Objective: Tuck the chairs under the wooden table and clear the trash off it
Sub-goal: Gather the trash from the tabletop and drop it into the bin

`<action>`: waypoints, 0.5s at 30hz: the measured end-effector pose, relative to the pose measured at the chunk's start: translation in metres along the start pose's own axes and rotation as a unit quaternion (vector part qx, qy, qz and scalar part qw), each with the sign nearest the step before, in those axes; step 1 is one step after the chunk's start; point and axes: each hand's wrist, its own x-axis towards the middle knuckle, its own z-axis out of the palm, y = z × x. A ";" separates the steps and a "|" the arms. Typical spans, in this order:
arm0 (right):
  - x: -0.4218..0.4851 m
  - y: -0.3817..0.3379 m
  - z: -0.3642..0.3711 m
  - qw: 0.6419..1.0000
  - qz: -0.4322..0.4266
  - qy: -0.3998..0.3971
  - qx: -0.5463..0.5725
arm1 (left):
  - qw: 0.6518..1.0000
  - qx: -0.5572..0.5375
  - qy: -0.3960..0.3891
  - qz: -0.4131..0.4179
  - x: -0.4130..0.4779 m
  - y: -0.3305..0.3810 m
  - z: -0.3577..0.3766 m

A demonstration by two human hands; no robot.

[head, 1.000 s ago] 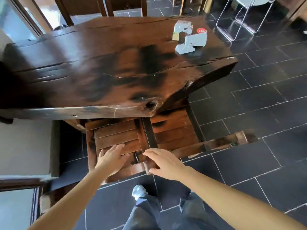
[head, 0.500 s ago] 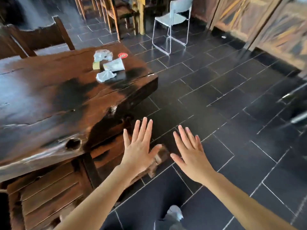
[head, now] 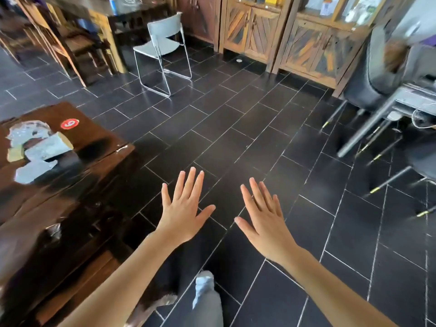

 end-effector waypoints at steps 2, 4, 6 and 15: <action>0.027 0.010 -0.005 1.000 -0.004 -0.002 0.009 | 1.000 -0.005 0.007 -0.001 0.031 -0.004 -0.004; 0.061 0.019 -0.011 1.000 -0.011 -0.001 0.011 | 1.000 -0.008 0.018 -0.002 0.065 -0.008 -0.006; 0.103 0.032 -0.018 1.000 -0.008 0.006 0.018 | 1.000 -0.010 0.028 0.002 0.105 -0.013 -0.009; 0.296 0.083 -0.068 0.998 -0.033 -0.003 -0.062 | 0.997 -0.041 0.059 0.005 0.296 -0.022 -0.049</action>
